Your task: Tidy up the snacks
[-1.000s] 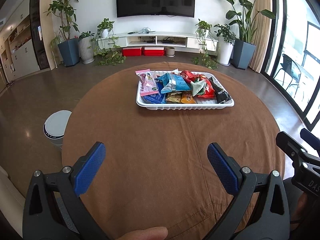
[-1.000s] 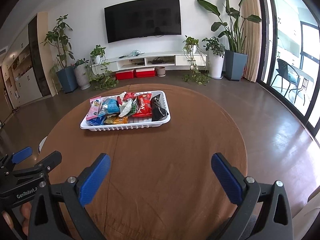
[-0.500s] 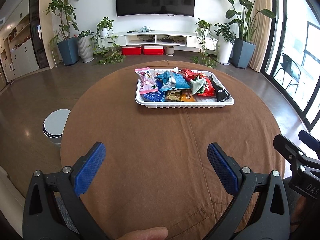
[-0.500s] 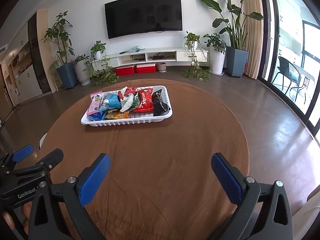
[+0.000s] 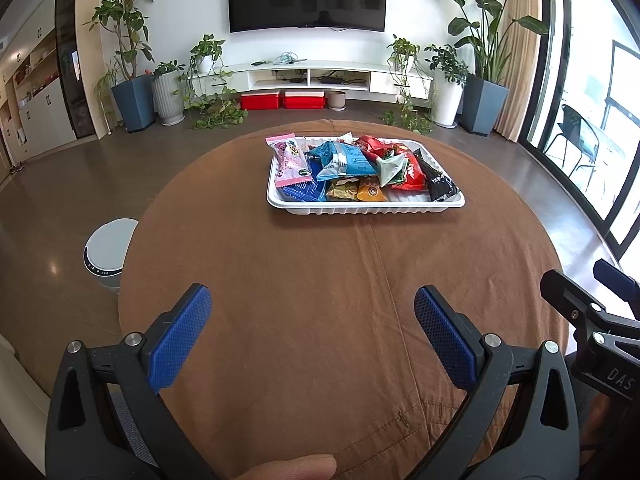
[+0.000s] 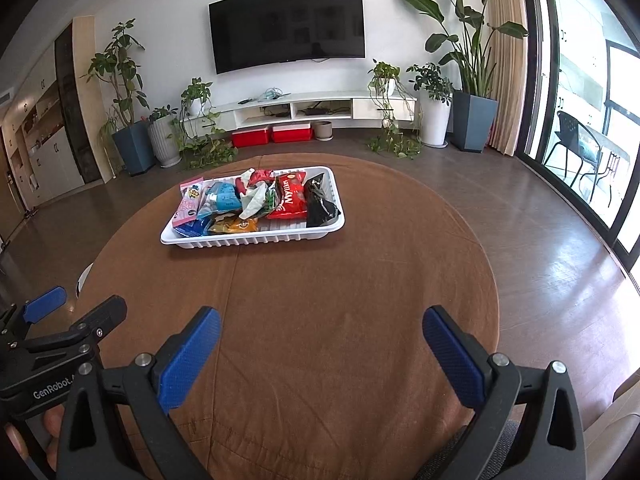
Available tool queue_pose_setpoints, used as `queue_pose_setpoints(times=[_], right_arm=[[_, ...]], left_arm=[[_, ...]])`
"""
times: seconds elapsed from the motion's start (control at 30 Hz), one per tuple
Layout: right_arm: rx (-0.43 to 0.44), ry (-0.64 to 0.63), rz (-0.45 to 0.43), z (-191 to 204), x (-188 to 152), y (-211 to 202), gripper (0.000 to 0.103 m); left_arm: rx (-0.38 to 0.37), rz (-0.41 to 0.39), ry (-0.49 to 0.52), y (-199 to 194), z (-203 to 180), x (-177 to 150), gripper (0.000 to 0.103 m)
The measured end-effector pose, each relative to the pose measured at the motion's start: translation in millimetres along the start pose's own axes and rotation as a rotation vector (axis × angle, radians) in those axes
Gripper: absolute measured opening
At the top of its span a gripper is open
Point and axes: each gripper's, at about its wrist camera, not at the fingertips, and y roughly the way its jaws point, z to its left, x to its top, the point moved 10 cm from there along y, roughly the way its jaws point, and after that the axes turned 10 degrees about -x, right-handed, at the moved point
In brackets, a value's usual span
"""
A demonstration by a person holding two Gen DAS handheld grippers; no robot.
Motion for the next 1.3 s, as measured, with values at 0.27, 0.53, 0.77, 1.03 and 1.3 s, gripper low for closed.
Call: queue_pose_setpoints(times=[0.27,0.53,0.77,1.03,1.3], right_arm=[[0.0,-0.001,0.003,-0.2,0.0,0.6,0.103],[0.001,-0.002,0.004,-0.4,0.6,-0.3,0.103],[0.0,-0.004,0.006,-0.8,-1.1,-0.3,0.103],[0.0,-0.005,0.008,-1.1,0.0,-1.5,0.103],[0.0,-0.006,0.009,-1.4,1.0,-2.5,0.103]], left_arm=[[0.0,0.0,0.0,0.3,0.0,-0.1,0.103],[0.001,-0.001,-0.001,0.8,0.0,0.0,0.103],[-0.001,0.001,-0.001,1.4,0.1,-0.2,0.103],[0.001,0.0,-0.001,-0.1,-0.2,-0.1,0.103],[0.001,0.0,-0.001,-0.3,0.3,0.0,0.103]])
